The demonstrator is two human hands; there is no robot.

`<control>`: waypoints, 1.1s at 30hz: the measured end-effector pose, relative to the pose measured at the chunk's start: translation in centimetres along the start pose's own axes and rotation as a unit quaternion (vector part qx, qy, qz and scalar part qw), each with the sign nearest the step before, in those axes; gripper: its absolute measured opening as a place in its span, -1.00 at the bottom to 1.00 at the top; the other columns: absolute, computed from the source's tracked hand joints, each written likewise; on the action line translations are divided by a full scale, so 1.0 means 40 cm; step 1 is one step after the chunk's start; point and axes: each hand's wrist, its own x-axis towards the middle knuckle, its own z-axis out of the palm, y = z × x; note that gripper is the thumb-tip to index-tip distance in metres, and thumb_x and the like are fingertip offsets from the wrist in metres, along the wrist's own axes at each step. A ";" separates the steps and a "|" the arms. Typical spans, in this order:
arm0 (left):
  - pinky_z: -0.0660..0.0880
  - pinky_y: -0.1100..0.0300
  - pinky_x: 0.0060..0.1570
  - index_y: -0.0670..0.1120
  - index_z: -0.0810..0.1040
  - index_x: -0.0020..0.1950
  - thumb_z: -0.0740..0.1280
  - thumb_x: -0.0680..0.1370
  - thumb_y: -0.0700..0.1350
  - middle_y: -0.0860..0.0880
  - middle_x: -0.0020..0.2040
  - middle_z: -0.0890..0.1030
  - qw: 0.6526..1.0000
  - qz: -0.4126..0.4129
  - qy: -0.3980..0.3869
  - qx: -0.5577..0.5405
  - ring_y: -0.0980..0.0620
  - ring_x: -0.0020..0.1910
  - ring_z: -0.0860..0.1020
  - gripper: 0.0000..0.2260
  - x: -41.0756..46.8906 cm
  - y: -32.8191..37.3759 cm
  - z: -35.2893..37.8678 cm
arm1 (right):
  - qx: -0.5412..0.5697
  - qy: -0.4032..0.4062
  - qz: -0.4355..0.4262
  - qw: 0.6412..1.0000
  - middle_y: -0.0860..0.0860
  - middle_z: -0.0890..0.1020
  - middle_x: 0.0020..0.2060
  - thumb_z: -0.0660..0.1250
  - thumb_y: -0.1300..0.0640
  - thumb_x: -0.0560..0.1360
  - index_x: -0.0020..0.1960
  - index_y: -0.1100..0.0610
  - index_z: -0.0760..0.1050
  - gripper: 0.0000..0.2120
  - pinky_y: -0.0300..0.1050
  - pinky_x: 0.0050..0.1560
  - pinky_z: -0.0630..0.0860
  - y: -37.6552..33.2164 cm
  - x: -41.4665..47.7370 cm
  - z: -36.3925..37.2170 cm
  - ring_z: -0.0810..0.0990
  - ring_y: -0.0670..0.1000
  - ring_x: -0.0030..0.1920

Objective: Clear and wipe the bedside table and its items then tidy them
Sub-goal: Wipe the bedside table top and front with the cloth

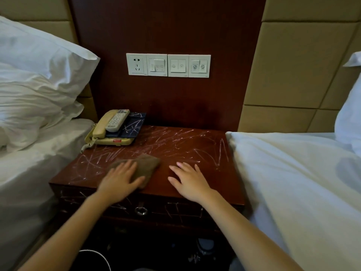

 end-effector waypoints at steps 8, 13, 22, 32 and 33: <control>-0.11 -0.12 0.47 0.06 -0.08 0.55 -0.12 0.55 0.31 0.02 0.56 -0.10 0.999 0.011 0.024 0.036 -0.07 0.53 -0.07 -0.37 0.023 0.115 0.033 | -0.016 0.056 0.092 0.994 0.03 0.19 0.51 -0.05 -0.10 0.65 0.51 0.00 0.18 -0.54 0.08 0.50 -0.04 0.165 -0.045 -0.050 0.08 0.03 0.52; -0.23 -0.16 0.44 0.17 -0.11 0.53 -0.12 0.55 0.32 0.04 0.55 -0.14 0.991 0.134 -0.007 0.008 -0.11 0.53 -0.16 -0.42 0.018 0.342 0.067 | 0.037 0.190 0.107 0.975 0.06 0.42 0.39 0.00 0.02 0.65 0.44 0.14 0.32 -0.58 -0.08 0.43 0.24 0.180 -0.030 -0.028 0.35 0.02 0.40; -0.15 -0.09 0.46 0.17 -0.07 0.53 -0.05 0.55 0.33 0.05 0.56 -0.11 1.000 0.004 -0.022 0.003 -0.07 0.53 -0.09 -0.41 -0.015 0.007 0.006 | -0.063 0.127 0.045 0.989 -0.04 0.30 0.46 0.00 -0.11 0.64 0.47 0.01 0.26 -0.55 0.07 0.48 0.06 0.116 0.012 -0.020 0.16 -0.03 0.50; -0.13 -0.14 0.47 0.08 -0.02 0.55 -0.06 0.56 0.29 -0.01 0.56 -0.03 0.977 -0.210 0.041 -0.021 -0.07 0.53 -0.05 -0.40 -0.046 -0.316 -0.010 | 0.037 0.073 -0.039 0.996 -0.06 0.28 0.47 0.00 -0.16 0.63 0.48 -0.01 0.25 -0.53 0.06 0.50 -0.02 -0.096 0.116 0.037 0.14 -0.06 0.50; -0.13 -0.16 0.46 0.08 -0.01 0.55 -0.07 0.56 0.30 -0.02 0.56 -0.02 0.976 -0.211 0.047 -0.011 -0.08 0.53 -0.05 -0.39 -0.039 -0.293 -0.006 | 0.050 0.076 -0.028 0.995 -0.06 0.31 0.45 0.00 -0.17 0.62 0.47 -0.01 0.28 -0.52 0.06 0.49 0.00 -0.095 0.119 0.037 0.18 -0.07 0.49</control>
